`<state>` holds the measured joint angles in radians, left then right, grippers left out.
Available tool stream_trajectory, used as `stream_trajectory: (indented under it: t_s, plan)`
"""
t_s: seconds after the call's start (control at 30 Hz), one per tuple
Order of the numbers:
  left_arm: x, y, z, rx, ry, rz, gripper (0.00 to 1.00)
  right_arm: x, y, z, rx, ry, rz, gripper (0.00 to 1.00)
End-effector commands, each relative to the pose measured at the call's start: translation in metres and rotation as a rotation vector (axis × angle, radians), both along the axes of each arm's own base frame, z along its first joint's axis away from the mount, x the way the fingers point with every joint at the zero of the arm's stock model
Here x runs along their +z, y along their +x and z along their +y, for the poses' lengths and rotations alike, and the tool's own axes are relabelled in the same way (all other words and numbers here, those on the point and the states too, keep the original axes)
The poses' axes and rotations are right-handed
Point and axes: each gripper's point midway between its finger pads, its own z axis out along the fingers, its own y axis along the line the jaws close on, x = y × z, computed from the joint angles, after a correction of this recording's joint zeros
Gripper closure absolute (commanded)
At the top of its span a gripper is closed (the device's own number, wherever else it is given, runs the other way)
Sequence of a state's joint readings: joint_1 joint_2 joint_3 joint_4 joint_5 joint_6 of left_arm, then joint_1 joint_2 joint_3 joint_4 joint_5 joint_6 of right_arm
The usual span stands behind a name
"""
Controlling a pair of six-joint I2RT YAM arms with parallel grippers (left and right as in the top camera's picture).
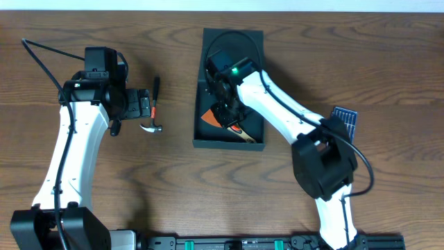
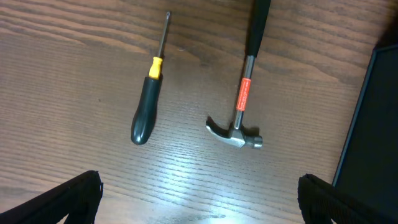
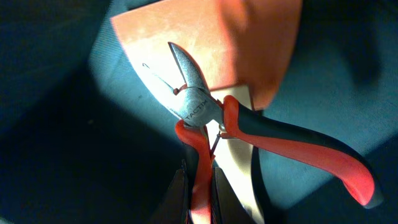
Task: Pack container
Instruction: 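Lift the pliers and lower them into the box with the right gripper, then release the pliers onto the scraper and raise the right gripper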
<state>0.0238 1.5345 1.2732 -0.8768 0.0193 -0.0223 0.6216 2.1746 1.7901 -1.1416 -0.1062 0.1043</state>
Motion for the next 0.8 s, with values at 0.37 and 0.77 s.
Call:
stream_trajectory:
  t_s: [0.37, 0.77]
  plan:
    - [0.008, 0.005, 0.000, 0.000, 0.006, -0.019, 0.01, -0.022, 0.001, 0.006, 0.040, 0.002, 0.020, 0.78]
    - [0.008, 0.005, 0.000, 0.000, 0.006, -0.019, 0.01, 0.018, 0.032, 0.001, -0.013, 0.040, -0.037, 0.63]
